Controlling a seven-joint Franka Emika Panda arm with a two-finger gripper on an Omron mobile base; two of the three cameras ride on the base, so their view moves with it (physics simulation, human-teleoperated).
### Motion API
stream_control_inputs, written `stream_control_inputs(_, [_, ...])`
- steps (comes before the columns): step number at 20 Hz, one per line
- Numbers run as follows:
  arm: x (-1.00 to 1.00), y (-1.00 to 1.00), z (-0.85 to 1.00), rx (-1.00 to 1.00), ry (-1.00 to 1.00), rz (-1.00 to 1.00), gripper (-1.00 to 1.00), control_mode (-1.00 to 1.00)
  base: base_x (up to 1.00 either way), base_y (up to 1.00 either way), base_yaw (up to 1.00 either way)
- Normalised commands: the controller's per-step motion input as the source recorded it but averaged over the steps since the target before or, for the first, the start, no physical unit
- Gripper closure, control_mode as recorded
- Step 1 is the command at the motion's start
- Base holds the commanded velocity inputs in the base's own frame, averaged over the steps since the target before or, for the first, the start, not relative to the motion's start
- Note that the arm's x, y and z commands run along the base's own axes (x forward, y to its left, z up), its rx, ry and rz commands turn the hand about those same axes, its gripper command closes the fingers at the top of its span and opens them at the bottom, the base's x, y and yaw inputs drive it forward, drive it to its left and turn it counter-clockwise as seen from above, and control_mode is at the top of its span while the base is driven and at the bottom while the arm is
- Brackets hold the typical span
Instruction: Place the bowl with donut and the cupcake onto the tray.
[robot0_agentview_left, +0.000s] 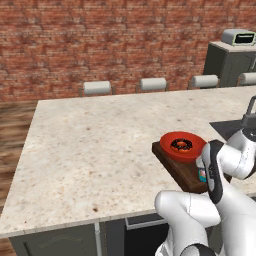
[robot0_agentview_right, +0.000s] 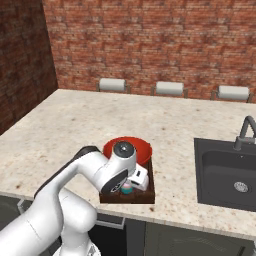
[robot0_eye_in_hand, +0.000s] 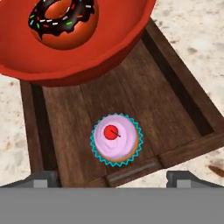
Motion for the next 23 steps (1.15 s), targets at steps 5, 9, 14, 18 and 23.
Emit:
stream_control_inputs(5, [-0.34, 0.18, 0.36, -0.04, -0.02, 0.00, -1.00, -1.00, 0.00, 0.00, 0.00])
stream_control_inputs(9, [-0.37, 0.46, 0.36, -0.07, -0.01, 0.00, -1.00, -1.00, 0.00, 0.00, 0.00])
stream_control_inputs(14, [-0.40, 0.49, 0.36, -0.07, 0.00, 0.00, -1.00, -1.00, 0.00, 0.00, 0.00])
stream_control_inputs(18, [-0.36, 0.41, 0.43, -0.07, 0.00, 0.00, -1.00, -1.00, 0.00, 0.00, 0.00])
stream_control_inputs(23, [-0.42, 0.27, 0.37, -0.07, 0.00, 0.00, -1.00, -1.00, 0.00, 0.00, 0.00])
